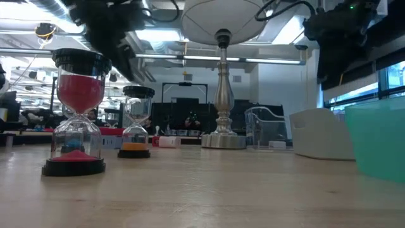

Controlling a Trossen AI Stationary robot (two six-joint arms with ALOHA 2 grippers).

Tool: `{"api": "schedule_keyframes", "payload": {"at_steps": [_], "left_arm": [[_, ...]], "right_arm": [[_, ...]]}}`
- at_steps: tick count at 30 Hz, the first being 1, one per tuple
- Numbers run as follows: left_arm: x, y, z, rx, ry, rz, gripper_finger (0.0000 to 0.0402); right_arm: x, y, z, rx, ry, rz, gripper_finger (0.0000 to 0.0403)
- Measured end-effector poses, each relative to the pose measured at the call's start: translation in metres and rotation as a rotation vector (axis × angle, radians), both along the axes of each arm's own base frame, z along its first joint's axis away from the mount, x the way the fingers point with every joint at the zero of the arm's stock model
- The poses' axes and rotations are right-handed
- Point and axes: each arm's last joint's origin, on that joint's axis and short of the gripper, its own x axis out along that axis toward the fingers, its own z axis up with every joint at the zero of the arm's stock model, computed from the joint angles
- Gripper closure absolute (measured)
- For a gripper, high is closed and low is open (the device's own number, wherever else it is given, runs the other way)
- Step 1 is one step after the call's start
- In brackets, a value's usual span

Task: Pick & Place Office items
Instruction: Put the purple charger adapter into the gray bin

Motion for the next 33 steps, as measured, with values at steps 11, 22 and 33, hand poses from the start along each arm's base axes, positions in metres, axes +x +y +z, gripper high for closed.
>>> {"api": "schedule_keyframes", "payload": {"at_steps": [11, 22, 33], "left_arm": [[0.001, 0.008, -0.02, 0.221, 0.219, -0.169, 0.0146], [0.007, 0.038, -0.041, 0.102, 0.298, -0.071, 0.016], [0.008, 0.043, -0.044, 0.087, 0.298, -0.033, 0.0162]], "right_arm": [[0.0, 0.0, 0.0, 0.024, -0.023, -0.067, 0.0105], [0.001, 0.0, 0.0, 0.029, -0.034, -0.092, 0.0105], [0.001, 0.0, 0.0, 0.032, -0.04, -0.112, 0.0105]]}}
